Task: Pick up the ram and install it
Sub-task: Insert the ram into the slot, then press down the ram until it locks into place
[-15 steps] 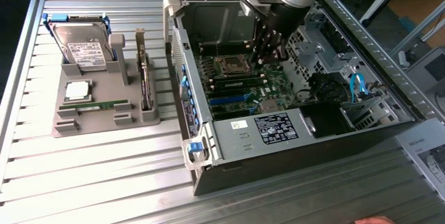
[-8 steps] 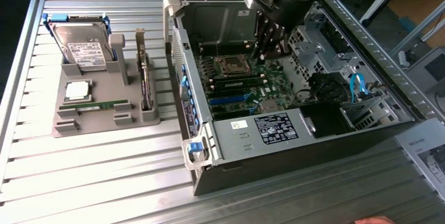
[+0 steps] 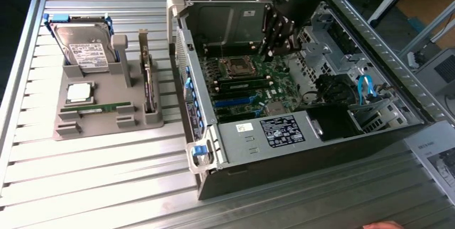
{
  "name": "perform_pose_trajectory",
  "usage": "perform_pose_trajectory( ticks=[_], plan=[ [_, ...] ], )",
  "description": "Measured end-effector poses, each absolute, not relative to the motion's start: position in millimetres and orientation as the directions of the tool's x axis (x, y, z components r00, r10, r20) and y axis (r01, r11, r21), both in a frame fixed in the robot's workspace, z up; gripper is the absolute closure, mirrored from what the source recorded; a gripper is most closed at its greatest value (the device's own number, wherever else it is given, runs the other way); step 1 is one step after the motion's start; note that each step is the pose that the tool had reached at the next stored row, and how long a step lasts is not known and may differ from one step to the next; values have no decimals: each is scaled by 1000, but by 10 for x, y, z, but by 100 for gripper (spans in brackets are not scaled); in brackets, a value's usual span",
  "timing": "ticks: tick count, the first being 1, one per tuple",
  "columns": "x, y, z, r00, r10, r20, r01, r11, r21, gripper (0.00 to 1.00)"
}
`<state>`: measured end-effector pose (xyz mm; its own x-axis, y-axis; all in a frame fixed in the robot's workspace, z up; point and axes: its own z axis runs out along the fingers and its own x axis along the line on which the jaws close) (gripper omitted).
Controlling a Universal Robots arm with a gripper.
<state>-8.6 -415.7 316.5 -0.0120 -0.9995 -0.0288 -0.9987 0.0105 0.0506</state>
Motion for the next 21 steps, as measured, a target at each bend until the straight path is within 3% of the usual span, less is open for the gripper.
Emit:
perform_pose_trajectory(
  ticks=[21],
  plan=[
    [-86, -4157, 3262, -12, -1000, -29, -999, 10, 51, 75]
  ],
)
